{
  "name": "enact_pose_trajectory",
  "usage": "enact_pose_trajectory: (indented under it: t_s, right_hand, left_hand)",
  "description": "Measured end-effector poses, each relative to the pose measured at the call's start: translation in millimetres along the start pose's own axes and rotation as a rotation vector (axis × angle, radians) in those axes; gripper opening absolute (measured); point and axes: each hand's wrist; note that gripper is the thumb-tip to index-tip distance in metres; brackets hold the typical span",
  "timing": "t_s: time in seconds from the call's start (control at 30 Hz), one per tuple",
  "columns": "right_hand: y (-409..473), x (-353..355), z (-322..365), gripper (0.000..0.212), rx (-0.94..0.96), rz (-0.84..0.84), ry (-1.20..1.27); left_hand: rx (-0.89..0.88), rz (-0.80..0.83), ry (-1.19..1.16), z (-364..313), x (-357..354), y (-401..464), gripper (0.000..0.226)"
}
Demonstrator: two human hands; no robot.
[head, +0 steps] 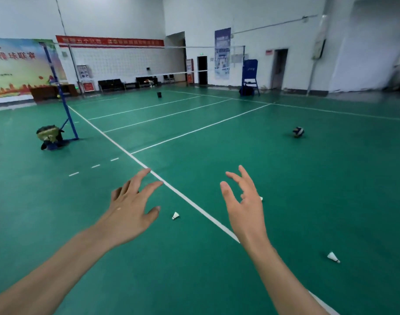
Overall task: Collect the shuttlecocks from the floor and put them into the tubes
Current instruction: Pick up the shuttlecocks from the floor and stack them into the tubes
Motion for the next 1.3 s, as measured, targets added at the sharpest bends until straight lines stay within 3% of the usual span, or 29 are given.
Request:
enact_pose_trajectory:
  t_s: [0.1,0.27,0.37,0.53,0.77,0.93,1.03,1.2,1.3]
  right_hand:
    - [60,-18,-31,0.050,-0.074,-0.085,-0.064]
    - [158,-67,-103,0.032,-0.122,-0.120,-0.093]
    - [229,-110,-144,0.029,-0.194,-0.109,-0.080]
    - [355,-195,-183,0.036,-0.269,-0.031,-0.059]
    - [501,-296,-221,0.040,-0.174,0.101,-0.171]
    - [593,-374,-281,0.040,-0.232,0.105,-0.286]
    - [635,-418,-326,0.048,-0.266,0.169,-0.422]
    - [775,-451,-371,0.052,-0.397,0.461,-0.646]
    - [864,-477,-399,0.047,-0.300,0.521,-0.804]
  left_hand:
    - [-0.105,0.030,-0.059,22,-39,87,0.061]
    - [-0.207,0.059,-0.089,63,-106,209,0.059]
    - [-0.172,0.122,-0.029,101,-143,279,0.060]
    - [-0.042,0.378,0.148,173,-191,377,0.070]
    - [-0.020,0.412,0.172,263,-222,511,0.069]
    - [-0.062,0.499,0.135,336,-286,643,0.062]
    - [-0.167,0.555,0.094,370,-343,738,0.055]
    - [-0.264,0.680,0.031,408,-418,894,0.050]
    - [-0.249,0.698,0.006,442,-465,967,0.047]
Point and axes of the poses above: each hand's wrist, its own y-axis towards the middle knuckle, its own x-axis out of the back of the hand, z = x × y, and after that the axes turned 11 degrees about -y, right-handed
